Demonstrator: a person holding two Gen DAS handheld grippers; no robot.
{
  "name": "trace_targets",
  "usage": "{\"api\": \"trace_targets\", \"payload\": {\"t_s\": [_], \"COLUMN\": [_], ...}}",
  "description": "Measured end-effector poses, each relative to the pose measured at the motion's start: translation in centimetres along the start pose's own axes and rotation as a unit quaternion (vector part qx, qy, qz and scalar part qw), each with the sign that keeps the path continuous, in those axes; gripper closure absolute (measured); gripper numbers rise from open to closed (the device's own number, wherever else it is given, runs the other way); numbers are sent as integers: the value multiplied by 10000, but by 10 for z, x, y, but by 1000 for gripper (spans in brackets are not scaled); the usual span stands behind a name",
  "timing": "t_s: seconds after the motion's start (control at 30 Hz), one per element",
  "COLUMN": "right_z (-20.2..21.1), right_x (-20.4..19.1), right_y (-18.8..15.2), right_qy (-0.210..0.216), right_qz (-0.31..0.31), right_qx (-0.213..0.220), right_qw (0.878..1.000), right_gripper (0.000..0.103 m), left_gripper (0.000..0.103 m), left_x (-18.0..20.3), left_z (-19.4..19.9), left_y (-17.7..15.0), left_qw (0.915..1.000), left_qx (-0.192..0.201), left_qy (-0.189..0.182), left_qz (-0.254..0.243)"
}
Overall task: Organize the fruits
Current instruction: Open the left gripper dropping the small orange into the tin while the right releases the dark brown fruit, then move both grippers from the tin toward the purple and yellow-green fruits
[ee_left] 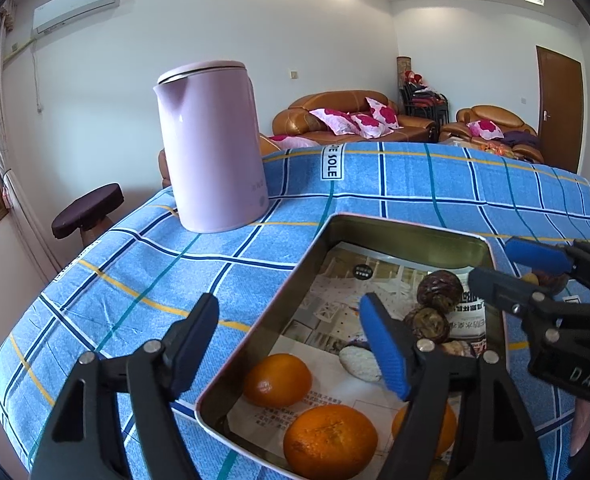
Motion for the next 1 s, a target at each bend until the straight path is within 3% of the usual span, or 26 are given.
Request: {"api": "trace_targets", "payload": {"t_s": [0.53, 0.9, 1.0], "right_z": [26, 3, -4], "right_x": [80, 45, 46], "right_y": [-3, -18, -22], "right_qy": [-965, -1219, -1383], "right_qz": [11, 1171, 1292], "right_qx": [-226, -606, -819], "right_qw": [9951, 9837, 9785], "right_gripper": [46, 46, 52], "left_gripper": [14, 14, 13], "left_x": [0, -1, -4], "left_z": [3, -6, -5], "left_y": [9, 5, 4], "left_qw": [9994, 9994, 9990], "left_qx": [149, 53, 55], "left_qy": [-110, -100, -124], "left_qz": [285, 329, 419]}}
Point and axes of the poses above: each gripper's, at about its wrist camera, not at the fingertips, and z roughly against the way its jaws point, x to its right, y to its top, the point moved 8 cm from there along -z, roughly the way its jaws point, and after that the axes turned 6 degrees about -z, right-handed, at the moved point
